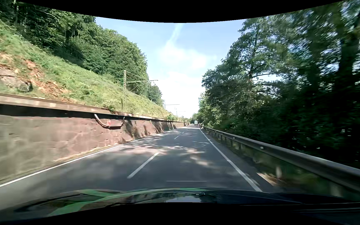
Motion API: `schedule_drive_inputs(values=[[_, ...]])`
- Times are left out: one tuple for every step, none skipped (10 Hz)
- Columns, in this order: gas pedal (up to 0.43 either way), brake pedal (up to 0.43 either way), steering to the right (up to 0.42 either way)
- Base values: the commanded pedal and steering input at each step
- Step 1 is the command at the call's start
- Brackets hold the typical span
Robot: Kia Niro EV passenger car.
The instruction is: Follow the waypoints while adhering to traffic rules and regulations
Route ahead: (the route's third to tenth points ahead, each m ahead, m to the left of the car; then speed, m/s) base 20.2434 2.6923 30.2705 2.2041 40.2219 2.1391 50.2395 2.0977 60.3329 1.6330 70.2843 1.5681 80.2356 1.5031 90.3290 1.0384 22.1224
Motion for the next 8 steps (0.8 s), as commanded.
schedule_drive_inputs(values=[[0.209, 0.000, 0.003], [0.220, 0.000, 0.003], [0.220, 0.000, 0.002], [0.220, 0.000, 0.003], [0.220, 0.000, 0.003], [0.209, 0.000, 0.002], [0.209, 0.000, 0.003], [0.197, 0.000, 0.003]])
